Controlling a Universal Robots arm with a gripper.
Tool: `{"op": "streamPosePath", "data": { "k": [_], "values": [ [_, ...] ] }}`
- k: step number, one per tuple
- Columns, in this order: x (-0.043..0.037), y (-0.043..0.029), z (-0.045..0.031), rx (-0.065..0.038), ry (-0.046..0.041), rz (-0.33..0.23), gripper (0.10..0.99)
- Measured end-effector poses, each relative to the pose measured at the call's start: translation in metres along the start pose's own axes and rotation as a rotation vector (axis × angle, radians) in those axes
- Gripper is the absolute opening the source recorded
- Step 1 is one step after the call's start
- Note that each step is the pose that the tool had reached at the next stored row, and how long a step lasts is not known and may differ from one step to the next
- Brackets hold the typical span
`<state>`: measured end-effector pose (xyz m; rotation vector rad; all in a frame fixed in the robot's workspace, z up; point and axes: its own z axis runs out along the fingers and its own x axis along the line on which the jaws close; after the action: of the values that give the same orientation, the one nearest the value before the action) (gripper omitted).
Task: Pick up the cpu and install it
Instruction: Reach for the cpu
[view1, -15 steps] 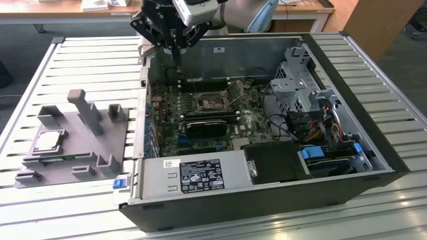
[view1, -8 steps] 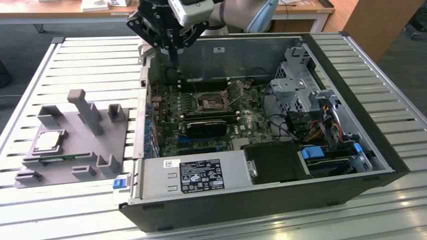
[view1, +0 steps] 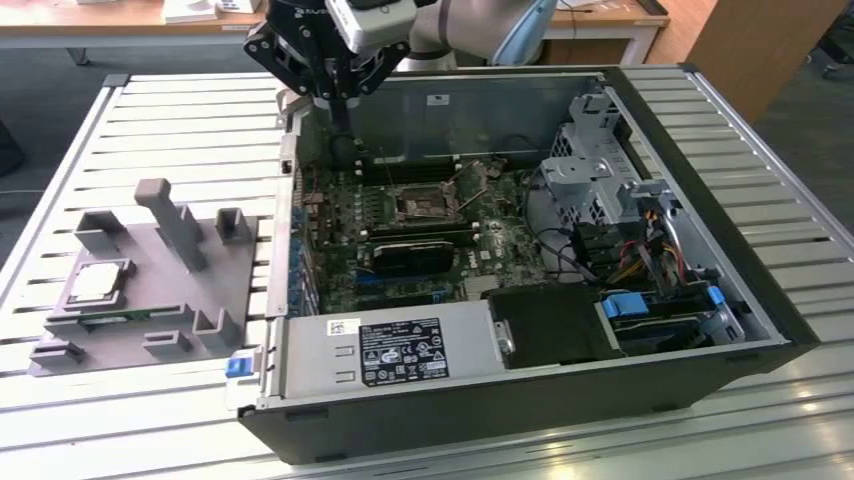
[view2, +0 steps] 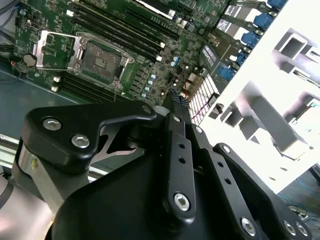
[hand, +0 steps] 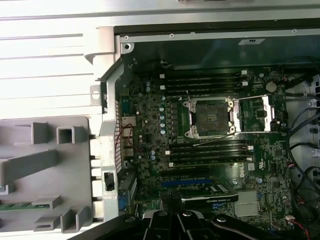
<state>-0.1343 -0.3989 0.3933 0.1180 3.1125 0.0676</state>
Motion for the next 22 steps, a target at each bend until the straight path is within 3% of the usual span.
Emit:
{"op": "streamPosePath", "data": {
  "k": [22],
  "values": [
    [0.0149,-0.0011,-0.0001,0.0,0.0,0.0,0.106]
  ]
}}
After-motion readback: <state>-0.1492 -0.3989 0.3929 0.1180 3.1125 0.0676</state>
